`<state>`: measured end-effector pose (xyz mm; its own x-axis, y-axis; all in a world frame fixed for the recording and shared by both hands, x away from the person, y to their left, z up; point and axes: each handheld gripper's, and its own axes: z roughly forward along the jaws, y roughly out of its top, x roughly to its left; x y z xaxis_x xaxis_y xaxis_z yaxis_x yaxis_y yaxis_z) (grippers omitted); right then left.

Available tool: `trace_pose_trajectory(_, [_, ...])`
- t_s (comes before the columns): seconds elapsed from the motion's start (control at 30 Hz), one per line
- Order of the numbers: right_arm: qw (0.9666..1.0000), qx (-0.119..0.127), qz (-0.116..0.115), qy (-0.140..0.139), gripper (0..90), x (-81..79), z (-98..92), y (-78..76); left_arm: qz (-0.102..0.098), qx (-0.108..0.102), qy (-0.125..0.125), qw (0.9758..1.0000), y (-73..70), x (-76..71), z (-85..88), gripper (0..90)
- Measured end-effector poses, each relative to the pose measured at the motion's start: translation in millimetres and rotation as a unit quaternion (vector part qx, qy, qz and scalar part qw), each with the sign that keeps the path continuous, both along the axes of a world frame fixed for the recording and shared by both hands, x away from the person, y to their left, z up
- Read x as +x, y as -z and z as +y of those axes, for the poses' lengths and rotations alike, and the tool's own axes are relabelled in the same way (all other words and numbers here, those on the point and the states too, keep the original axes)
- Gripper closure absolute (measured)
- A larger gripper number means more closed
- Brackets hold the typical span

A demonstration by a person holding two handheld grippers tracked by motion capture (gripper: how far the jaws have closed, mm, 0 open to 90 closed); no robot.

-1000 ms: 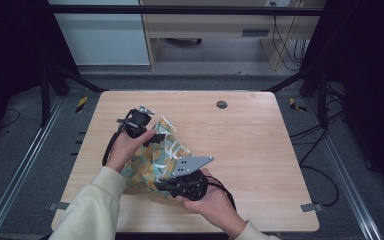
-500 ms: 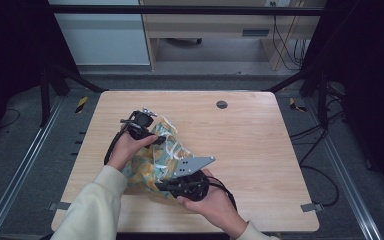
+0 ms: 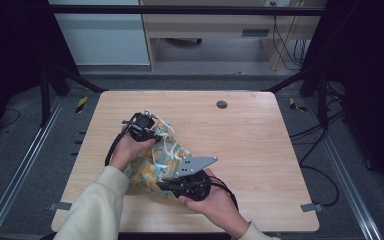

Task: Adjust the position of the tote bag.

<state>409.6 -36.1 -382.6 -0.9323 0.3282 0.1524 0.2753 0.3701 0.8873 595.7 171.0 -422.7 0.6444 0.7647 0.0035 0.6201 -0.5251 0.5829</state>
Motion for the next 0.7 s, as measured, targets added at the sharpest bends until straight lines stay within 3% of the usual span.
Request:
trace_pose_trajectory(0.13, [1.0000, 0.003, -0.002, 0.006, 90.0, 1.6, -4.2, -1.0, -0.004, -0.010, 0.004, 0.9999, -1.3, -2.0, 3.5, 87.0])
trace_pose_trajectory(0.27, [0.9999, 0.005, -0.004, 0.012, 90.0, 3.5, -11.3, -2.6, -0.019, -0.018, -0.006, 0.9996, -5.4, -5.5, 7.5, 89.7])
trace_pose_trajectory(0.33, [0.9998, 0.005, -0.005, 0.019, 90.0, 3.9, -15.5, -3.1, -0.043, -0.026, -0.017, 0.9986, -12.0, -11.5, 14.3, 89.8])
trace_pose_trajectory(0.37, [0.9998, 0.005, -0.005, 0.019, 90.0, 3.9, -15.5, -3.1, -0.043, -0.026, -0.017, 0.9986, -12.0, -11.5, 14.3, 89.8])
trace_pose_trajectory(0.4, [0.9996, 0.005, -0.009, 0.025, 90.0, 3.9, -20.1, -2.9, -0.061, -0.033, -0.023, 0.9973, -16.1, -18.6, 20.5, 89.9])
trace_pose_trajectory(0.5, [0.9994, 0.005, -0.010, 0.032, 90.0, 3.7, -26.2, -2.4, -0.077, -0.043, -0.029, 0.9957, -19.7, -26.8, 28.2, 89.9])
trace_pose_trajectory(0.57, [0.9990, 0.006, -0.011, 0.043, 90.0, 3.5, -35.6, -1.4, -0.100, -0.067, -0.041, 0.9919, -24.8, -40.8, 39.1, 90.0])
trace_pose_trajectory(0.6, [0.9990, 0.006, -0.011, 0.043, 90.0, 3.5, -35.6, -1.4, -0.100, -0.067, -0.041, 0.9919, -24.8, -40.8, 39.1, 90.0])
trace_pose_trajectory(0.67, [0.9986, 0.006, -0.011, 0.052, 90.0, 1.3, -43.3, -0.1, -0.120, -0.079, -0.046, 0.9886, -28.5, -56.3, 48.0, 90.0])
trace_pose_trajectory(0.7, [0.9986, 0.006, -0.011, 0.052, 90.0, 1.3, -43.3, -0.1, -0.120, -0.079, -0.046, 0.9886, -28.5, -56.3, 48.0, 90.0])
